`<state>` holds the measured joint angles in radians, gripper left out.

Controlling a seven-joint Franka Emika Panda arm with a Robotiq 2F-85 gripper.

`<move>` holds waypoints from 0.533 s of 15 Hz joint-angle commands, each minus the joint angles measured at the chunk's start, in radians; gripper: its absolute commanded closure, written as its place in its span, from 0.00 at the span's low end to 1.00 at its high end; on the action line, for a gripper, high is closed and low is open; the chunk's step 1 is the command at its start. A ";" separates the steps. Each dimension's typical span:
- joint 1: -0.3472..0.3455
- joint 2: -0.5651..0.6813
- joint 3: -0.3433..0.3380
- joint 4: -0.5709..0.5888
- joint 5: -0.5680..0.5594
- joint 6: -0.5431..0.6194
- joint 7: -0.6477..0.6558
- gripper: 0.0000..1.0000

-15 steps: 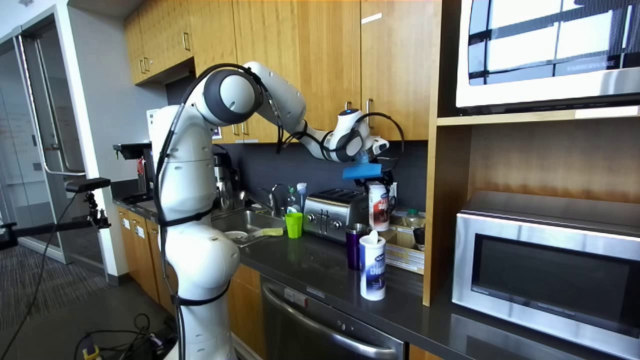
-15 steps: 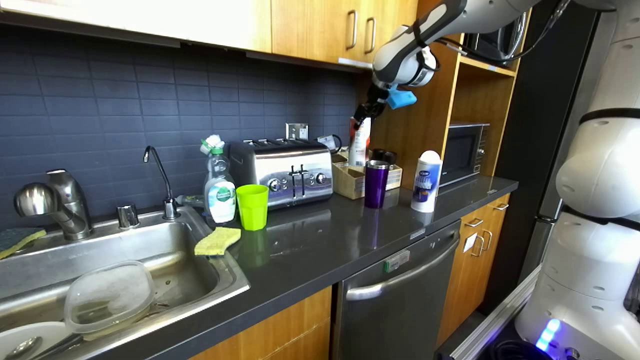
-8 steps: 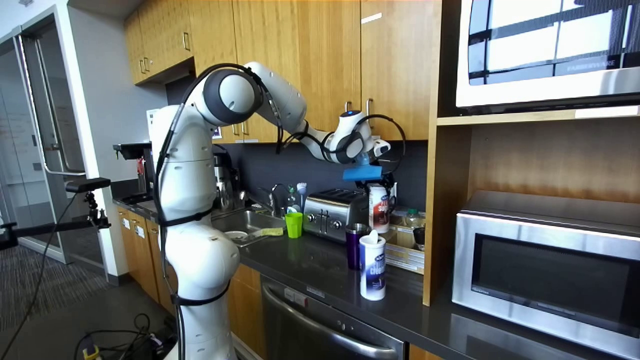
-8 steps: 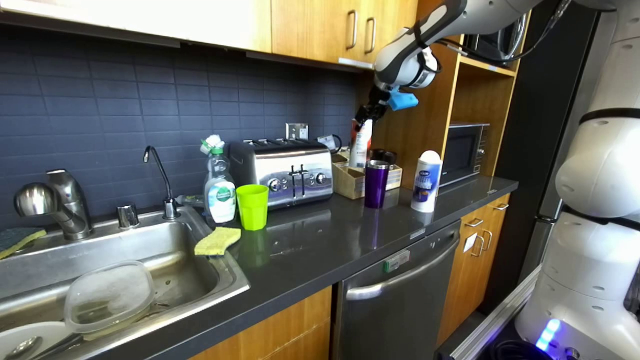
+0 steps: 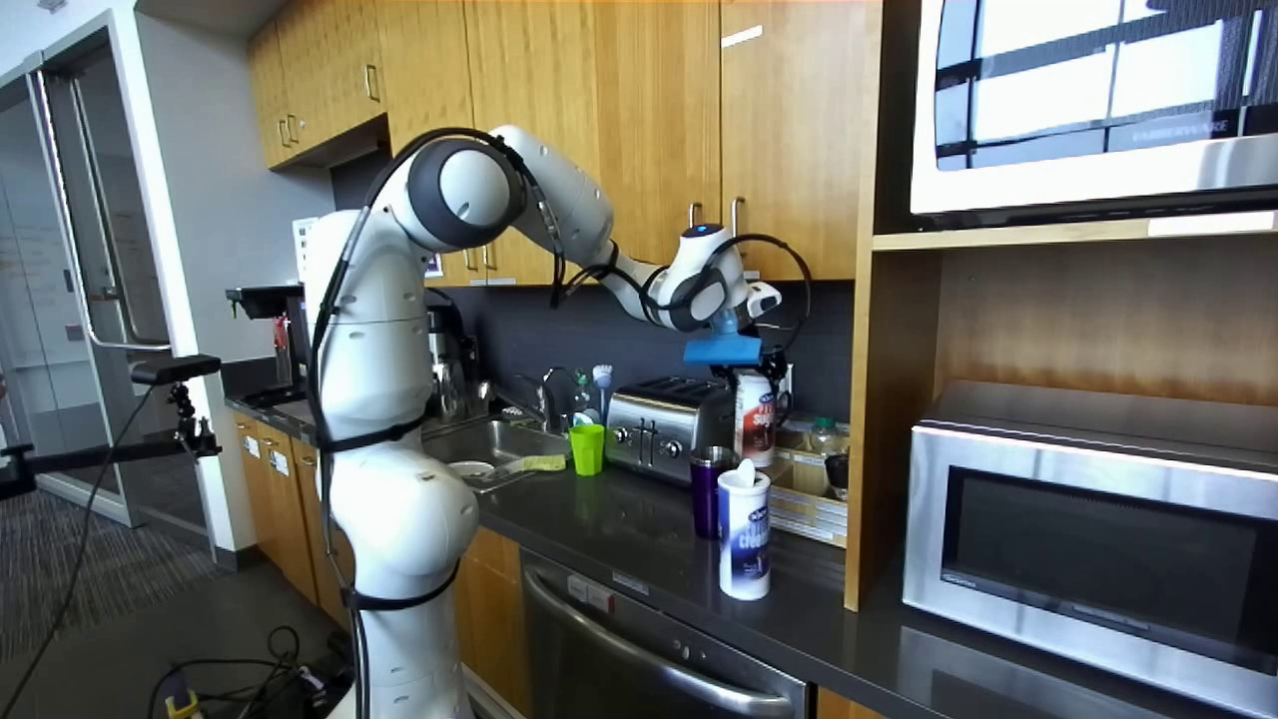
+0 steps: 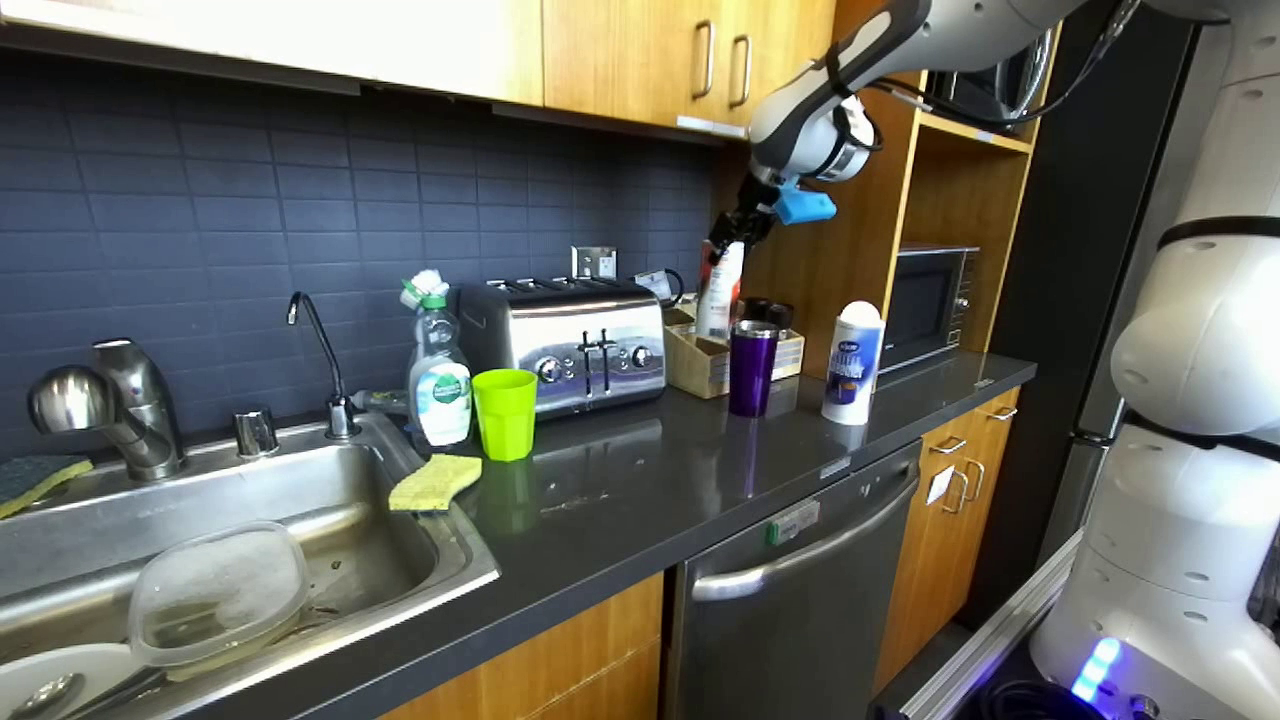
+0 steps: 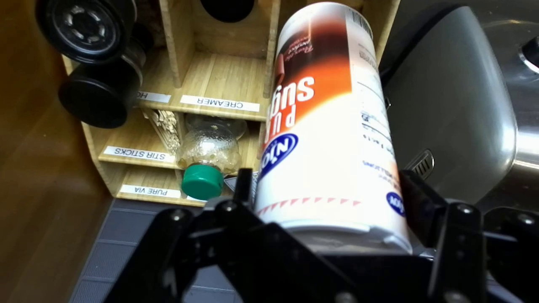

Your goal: Put the white can into the wooden box

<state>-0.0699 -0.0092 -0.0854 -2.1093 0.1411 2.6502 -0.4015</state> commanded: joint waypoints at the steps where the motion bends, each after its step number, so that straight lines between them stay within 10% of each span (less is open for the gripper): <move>1: 0.000 -0.001 0.003 0.004 0.039 0.029 -0.018 0.40; 8: 0.000 0.019 0.010 0.010 0.081 0.060 -0.044 0.40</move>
<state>-0.0684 0.0098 -0.0828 -2.1093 0.1870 2.6838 -0.4118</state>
